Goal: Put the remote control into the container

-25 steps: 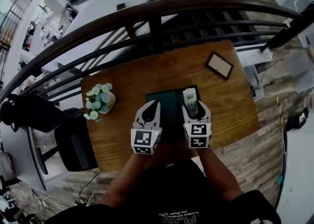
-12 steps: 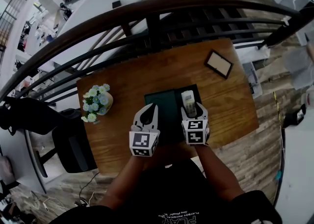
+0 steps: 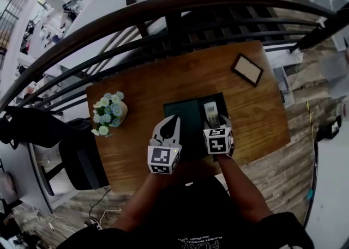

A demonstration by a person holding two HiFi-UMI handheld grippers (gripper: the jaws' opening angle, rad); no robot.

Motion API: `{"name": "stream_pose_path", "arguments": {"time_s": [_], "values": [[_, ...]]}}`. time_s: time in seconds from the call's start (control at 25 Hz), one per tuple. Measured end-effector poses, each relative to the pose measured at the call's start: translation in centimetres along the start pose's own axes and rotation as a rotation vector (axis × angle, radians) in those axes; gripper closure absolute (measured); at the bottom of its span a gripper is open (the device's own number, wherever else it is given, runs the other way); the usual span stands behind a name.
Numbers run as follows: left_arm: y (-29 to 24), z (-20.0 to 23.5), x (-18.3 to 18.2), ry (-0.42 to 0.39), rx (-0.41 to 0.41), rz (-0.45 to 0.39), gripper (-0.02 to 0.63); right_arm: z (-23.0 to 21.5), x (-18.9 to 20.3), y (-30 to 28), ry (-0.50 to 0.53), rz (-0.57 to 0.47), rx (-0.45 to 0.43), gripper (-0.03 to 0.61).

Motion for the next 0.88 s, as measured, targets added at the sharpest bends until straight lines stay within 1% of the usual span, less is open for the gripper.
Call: {"name": "stream_pose_path", "arguments": {"time_s": [0.16,0.4,0.88], "values": [[0.2,0.5,0.2,0.003,-0.006,0.002,0.606,0.6,0.3,-0.7,0.003,0.024,-0.011,0.328],[0.0,0.1,0.2,0.01,-0.001,-0.001,0.606,0.2,0.2,-0.8,-0.003,0.058,-0.016,0.328],[0.2,-0.2,0.0,0.012,-0.011,-0.007,0.606,0.4,0.3,-1.2,0.006,0.085,-0.024,0.328]]}}
Point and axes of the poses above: the fingertips, and each gripper's own axes: y backward along the fingers, z to its left, x out of its underside, the point moved 6 cm from there along y, backward along the fingers, and after that the axes turned 9 degrees about x, right-handed, at the moved point
